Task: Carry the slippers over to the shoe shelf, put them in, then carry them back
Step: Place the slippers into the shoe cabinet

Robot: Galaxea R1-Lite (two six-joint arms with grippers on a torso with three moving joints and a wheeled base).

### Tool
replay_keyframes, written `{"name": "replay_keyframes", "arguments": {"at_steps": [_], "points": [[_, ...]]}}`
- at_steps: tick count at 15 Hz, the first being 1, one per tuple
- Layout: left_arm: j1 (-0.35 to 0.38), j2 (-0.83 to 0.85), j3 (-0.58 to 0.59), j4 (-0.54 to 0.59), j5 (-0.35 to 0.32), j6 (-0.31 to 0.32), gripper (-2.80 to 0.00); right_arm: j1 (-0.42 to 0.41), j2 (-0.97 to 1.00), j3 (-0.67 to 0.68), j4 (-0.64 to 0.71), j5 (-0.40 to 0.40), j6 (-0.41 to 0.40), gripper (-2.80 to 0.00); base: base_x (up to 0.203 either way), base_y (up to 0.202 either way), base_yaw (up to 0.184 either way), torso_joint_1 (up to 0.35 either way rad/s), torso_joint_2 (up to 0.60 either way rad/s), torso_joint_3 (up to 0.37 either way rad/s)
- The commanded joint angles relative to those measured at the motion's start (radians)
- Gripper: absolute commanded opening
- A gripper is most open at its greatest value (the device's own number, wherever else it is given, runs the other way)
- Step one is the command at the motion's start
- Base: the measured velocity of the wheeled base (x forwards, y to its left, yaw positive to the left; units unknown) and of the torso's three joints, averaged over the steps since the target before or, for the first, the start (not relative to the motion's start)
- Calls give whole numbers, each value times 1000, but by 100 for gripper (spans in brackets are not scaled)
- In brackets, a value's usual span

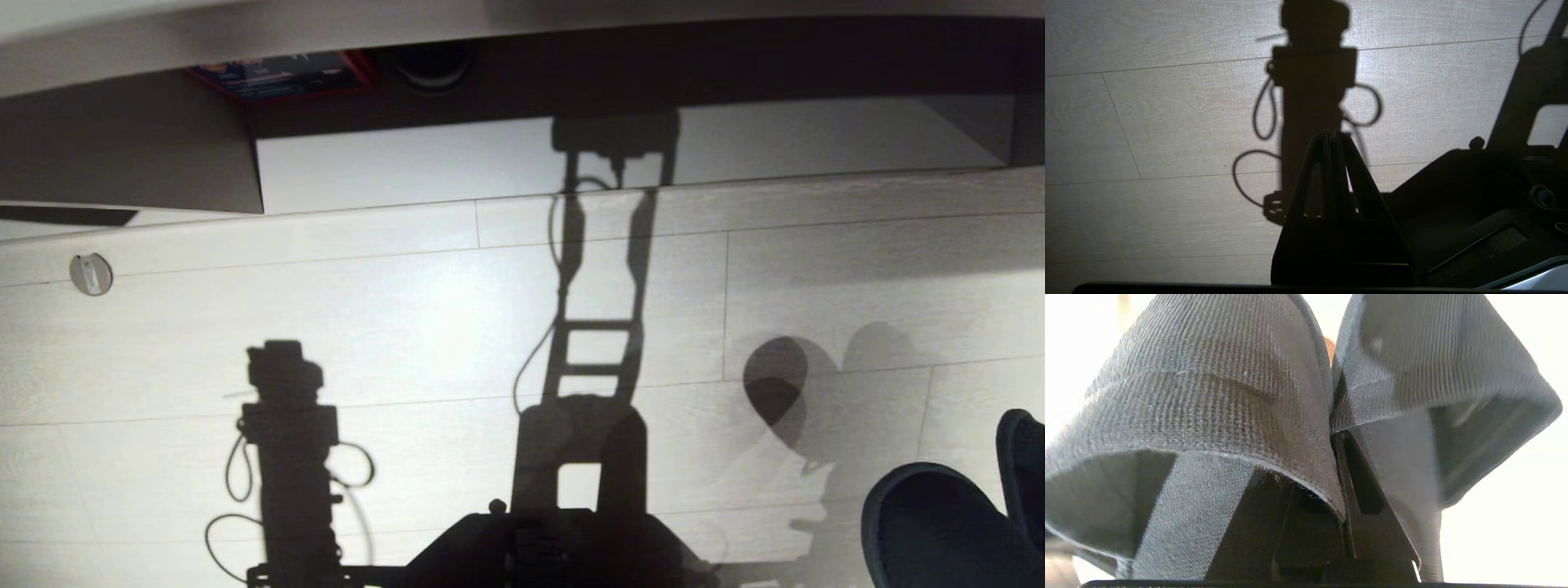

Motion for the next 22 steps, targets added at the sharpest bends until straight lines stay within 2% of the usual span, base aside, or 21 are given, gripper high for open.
{"name": "replay_keyframes", "arguments": {"at_steps": [1, 8, 13, 17, 22], "points": [[0, 0, 0, 1, 0, 0, -280, 0, 49, -33, -37, 2, 2, -280, 0, 0, 0, 0, 0, 0], [0, 0, 0, 1, 0, 0, -280, 0, 306, -110, -260, 6, 4, -280, 0, 0, 0, 0, 0, 0], [0, 0, 0, 0, 0, 0, -280, -1, 537, -115, -525, 15, -1, -280, 0, 0, 0, 0, 0, 0], [0, 1, 0, 1, 1, 0, -280, -1, 767, -115, -723, 21, -53, -280, 0, 0, 0, 0, 0, 0], [0, 0, 0, 1, 0, 0, -280, -1, 1040, -119, -1036, 24, -72, -280, 0, 0, 0, 0, 0, 0]]}}
